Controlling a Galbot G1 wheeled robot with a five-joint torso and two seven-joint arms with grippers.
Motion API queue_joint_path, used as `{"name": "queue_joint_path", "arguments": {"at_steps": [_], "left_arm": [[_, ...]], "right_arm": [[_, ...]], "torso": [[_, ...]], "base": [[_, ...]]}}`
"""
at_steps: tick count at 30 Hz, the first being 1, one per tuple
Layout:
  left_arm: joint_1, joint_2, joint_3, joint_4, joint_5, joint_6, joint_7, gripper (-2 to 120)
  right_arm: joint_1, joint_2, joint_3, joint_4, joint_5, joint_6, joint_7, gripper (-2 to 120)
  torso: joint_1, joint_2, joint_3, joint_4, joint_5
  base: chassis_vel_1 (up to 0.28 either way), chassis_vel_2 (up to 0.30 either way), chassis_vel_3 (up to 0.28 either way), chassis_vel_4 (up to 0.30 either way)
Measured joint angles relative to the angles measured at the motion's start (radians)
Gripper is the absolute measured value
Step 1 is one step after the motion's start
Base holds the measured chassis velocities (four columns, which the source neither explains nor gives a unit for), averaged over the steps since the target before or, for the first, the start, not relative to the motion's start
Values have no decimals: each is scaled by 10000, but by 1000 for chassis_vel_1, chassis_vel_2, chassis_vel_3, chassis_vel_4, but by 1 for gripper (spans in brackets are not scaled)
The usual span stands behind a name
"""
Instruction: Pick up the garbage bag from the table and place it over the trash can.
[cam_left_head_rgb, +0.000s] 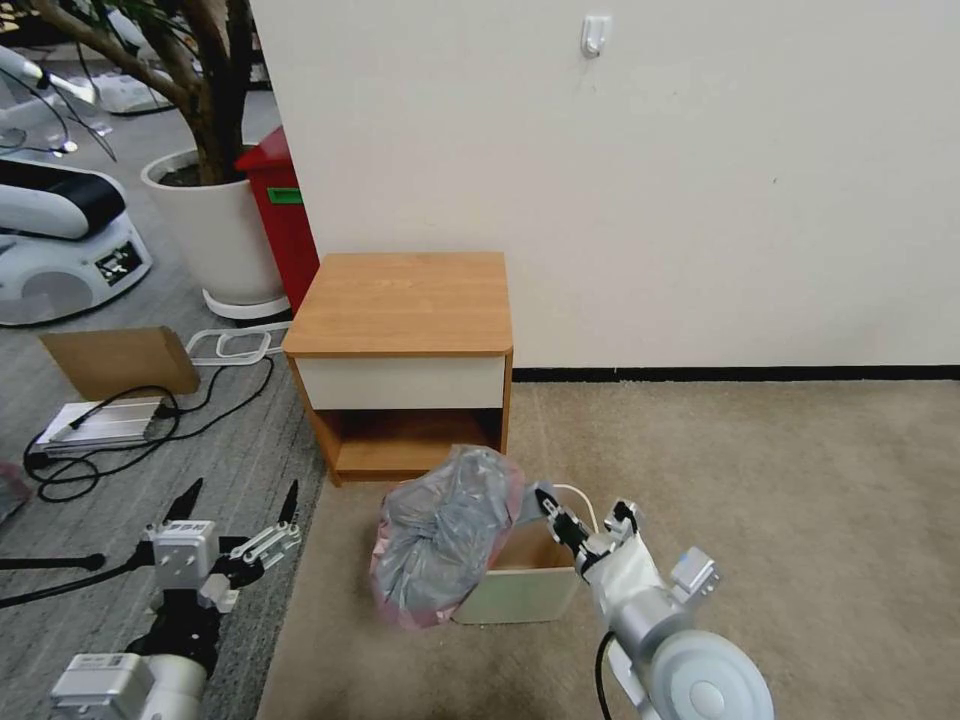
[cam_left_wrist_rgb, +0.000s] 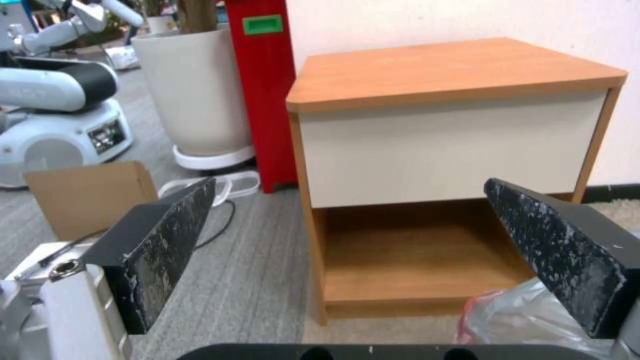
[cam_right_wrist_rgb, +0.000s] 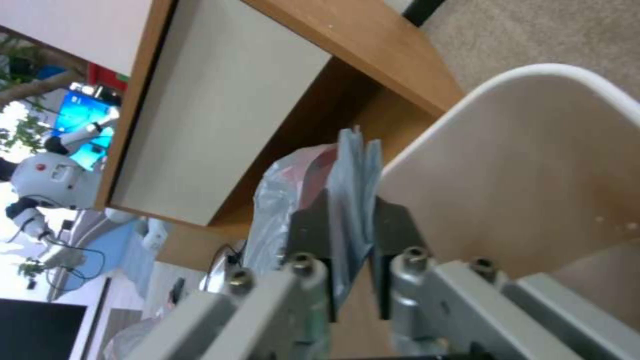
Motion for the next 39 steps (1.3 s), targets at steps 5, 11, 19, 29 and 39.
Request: {"name": "queue_joint_path", "arguments": {"at_steps": [5, 11, 19, 29, 39], "left_arm": [[-28, -50, 155, 0, -3, 47, 1, 100], [-30, -84, 256, 0, -6, 89, 1, 100], [-278, 135, 595, 1, -192, 497, -11, 100], [-1478, 1036, 1444, 0, -1381, 1944, -284, 100], [-3644, 2017, 2872, 984, -2072, 3166, -1233, 100]], "right_arm": [[-6, 62, 99, -14, -5, -141, 139, 32], [-168, 41, 346, 86, 26, -176, 235, 55], [-525, 94, 739, 426, 36, -177, 256, 80], [-1172, 177, 1283, 1079, -397, -122, 273, 100], [-1364, 460, 1349, 1172, -1009, 158, 358, 100]], "torso": [[0, 0, 1, 0, 0], [0, 0, 1, 0, -1], [0, 0, 1, 1, 0], [0, 0, 1, -1, -2], [0, 0, 2, 0, -2]], "base": [[0, 0, 0, 0], [0, 0, 0, 0], [0, 0, 0, 0], [0, 0, 0, 0], [0, 0, 0, 0]]}}
